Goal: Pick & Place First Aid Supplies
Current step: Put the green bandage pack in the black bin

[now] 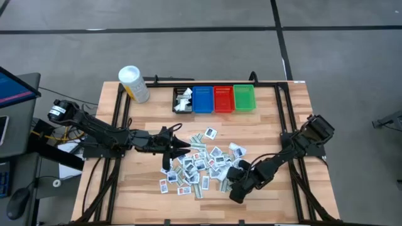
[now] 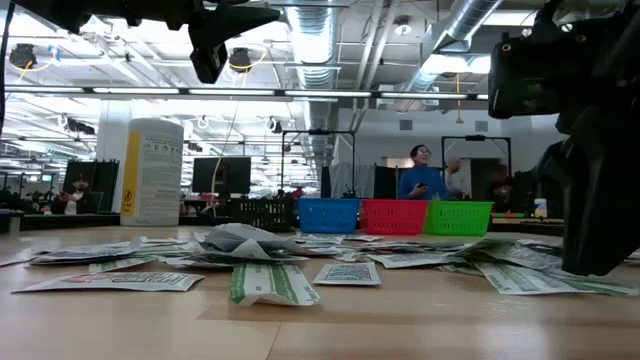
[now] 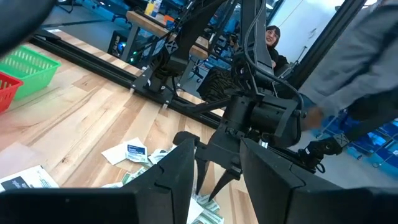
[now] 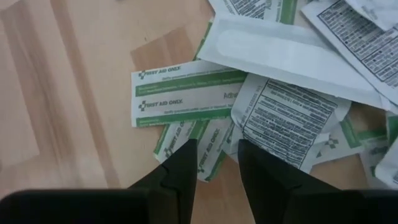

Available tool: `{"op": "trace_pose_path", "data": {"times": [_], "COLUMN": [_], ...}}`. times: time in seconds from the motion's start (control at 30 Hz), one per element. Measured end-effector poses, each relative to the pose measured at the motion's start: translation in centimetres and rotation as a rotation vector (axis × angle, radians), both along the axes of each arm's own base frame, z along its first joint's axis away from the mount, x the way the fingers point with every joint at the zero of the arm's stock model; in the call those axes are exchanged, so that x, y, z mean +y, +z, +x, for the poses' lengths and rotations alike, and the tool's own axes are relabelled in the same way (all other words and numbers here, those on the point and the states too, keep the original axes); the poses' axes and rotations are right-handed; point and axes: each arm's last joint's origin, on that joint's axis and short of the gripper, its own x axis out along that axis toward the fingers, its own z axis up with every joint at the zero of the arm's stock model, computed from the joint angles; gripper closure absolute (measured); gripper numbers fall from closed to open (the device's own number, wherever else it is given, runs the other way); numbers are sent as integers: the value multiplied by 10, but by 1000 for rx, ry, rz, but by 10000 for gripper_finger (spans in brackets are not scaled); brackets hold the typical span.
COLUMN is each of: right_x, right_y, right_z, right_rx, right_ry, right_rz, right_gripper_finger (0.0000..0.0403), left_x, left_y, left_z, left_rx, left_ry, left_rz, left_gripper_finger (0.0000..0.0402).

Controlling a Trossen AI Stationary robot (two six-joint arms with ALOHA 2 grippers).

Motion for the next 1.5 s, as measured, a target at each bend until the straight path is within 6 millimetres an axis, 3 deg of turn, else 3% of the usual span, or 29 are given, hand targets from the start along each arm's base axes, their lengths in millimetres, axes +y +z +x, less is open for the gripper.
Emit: {"op": "trace_pose_path", "data": {"times": [0.17,0.3,0.83,1.03,1.2,1.5], "right_x": [-3,-1,11,11,8,6], "right_y": [19,19,-22,-27,-28,-28], "right_z": [-3,-3,2,0,-1,-3], "right_rx": [-56,-70,-1,24,48,70], "right_ry": [10,4,-18,-14,-24,-26], "right_rz": [-3,-8,-19,-34,-50,-71], "right_gripper_finger": [290,290,290,291,316,396], "left_x": [0,0,0,0,0,0], "left_y": [0,0,0,0,0,0], "left_z": [0,0,0,0,0,0], "left_rx": [0,0,0,0,0,0], "left_ry": [0,0,-1,0,0,0], "left_rz": [0,0,0,0,0,0], "left_gripper_finger": [270,270,270,270,270,270]}}
